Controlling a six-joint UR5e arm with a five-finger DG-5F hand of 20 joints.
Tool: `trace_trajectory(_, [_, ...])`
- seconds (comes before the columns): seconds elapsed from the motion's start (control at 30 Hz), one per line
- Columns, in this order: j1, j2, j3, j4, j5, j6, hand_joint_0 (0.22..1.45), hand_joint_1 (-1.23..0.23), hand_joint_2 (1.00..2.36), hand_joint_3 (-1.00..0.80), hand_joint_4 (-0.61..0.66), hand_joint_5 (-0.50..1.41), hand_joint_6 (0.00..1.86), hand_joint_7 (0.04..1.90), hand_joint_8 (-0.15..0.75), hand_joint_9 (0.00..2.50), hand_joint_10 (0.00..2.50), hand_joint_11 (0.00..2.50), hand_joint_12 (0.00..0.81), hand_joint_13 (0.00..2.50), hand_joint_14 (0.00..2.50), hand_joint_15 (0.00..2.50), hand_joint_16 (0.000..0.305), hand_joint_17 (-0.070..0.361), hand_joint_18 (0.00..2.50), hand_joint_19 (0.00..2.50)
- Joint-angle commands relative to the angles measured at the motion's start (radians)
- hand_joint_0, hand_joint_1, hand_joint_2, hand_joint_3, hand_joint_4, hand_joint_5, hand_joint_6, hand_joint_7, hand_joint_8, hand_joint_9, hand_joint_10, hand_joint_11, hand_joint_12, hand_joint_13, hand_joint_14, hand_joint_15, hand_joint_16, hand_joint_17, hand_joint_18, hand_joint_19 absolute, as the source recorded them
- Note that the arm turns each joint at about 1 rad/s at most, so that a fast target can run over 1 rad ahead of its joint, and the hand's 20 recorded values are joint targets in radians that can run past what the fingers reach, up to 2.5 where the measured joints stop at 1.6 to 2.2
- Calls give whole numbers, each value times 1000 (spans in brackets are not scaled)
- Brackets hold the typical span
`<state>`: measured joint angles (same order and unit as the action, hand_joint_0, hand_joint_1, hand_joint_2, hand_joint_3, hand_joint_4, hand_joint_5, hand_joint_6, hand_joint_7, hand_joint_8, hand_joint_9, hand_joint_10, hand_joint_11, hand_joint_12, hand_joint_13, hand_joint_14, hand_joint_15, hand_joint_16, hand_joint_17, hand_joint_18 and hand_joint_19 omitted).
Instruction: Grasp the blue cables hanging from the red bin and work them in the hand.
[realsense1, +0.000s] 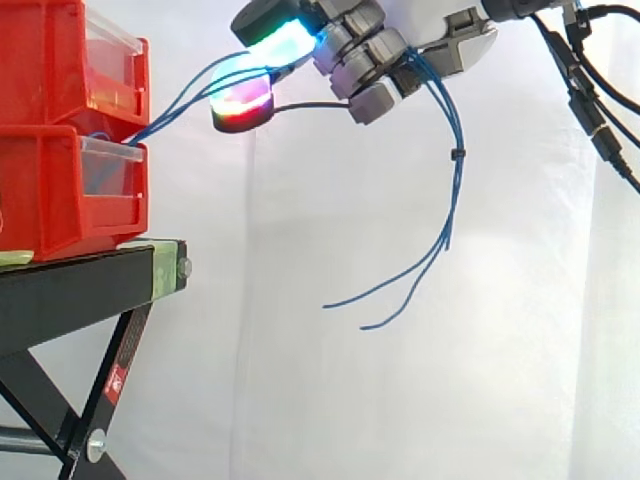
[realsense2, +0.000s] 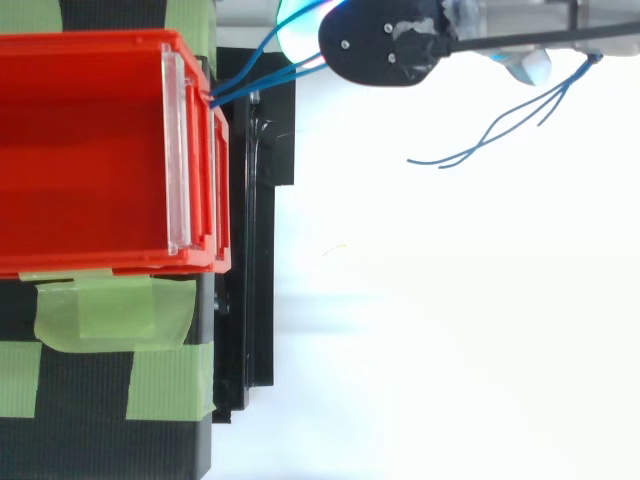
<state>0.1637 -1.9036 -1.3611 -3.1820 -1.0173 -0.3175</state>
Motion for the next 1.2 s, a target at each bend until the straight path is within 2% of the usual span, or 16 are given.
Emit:
trace_trajectory(0.0, [0,0,-1,-7,-4,0,842,-604,1679,106,355,247,10,1082,511,782,2500,2500,522,833,2500,1889,60,134,1199,1374])
trace_trajectory(0.3, [-1,0,0,-6,-6,3,949,-601,1692,315,280,285,10,1120,511,782,2500,2500,522,833,2500,1889,60,134,1199,1374])
trace_trajectory(0.33, [-1,0,0,-7,-6,3,975,-606,1662,353,263,291,10,1135,511,782,2500,2500,522,833,2500,1889,60,134,1199,1374])
trace_trajectory(0.57, [-1,6,0,-10,-30,9,1055,-616,1621,463,211,380,10,1199,511,782,2500,2500,522,833,2500,1889,60,134,1199,1374])
trace_trajectory(0.67, [0,18,0,-29,-37,9,1107,-630,1565,495,202,430,10,1204,511,782,2500,2500,522,833,2500,1889,60,134,1199,1374])
trace_trajectory(0.73, [3,37,-1,-62,-34,5,1111,-633,1564,477,210,449,12,1182,511,782,2500,2500,522,833,2500,1889,60,134,1199,1374])
trace_trajectory(0.83, [5,49,-1,-99,-30,9,1137,-655,1418,491,229,493,15,1100,511,782,2500,2500,522,833,2500,1889,60,134,1199,1374])
trace_trajectory(0.9, [5,57,-1,-122,-32,9,1114,-667,1405,453,245,498,15,1076,511,782,2500,2500,522,833,2500,1889,60,134,1199,1374])
trace_trajectory(0.97, [7,58,-1,-131,-30,11,1069,-686,1295,399,257,510,14,1054,511,782,2500,2500,522,833,2500,1889,60,134,1199,1374])
trace_trajectory(1.0, [7,58,0,-135,-30,14,1032,-684,1342,358,256,511,15,1049,511,782,2500,2500,522,833,2500,1889,60,134,1199,1374])
trace_trajectory(1.07, [7,58,-1,-138,-30,17,1015,-682,1331,360,285,513,15,1019,511,782,2500,2500,522,833,2500,1889,60,134,1199,1374])
trace_trajectory(1.17, [7,58,-1,-138,-32,18,1000,-642,1537,418,309,518,15,981,511,782,2500,2500,522,833,2500,1889,60,134,1199,1374])
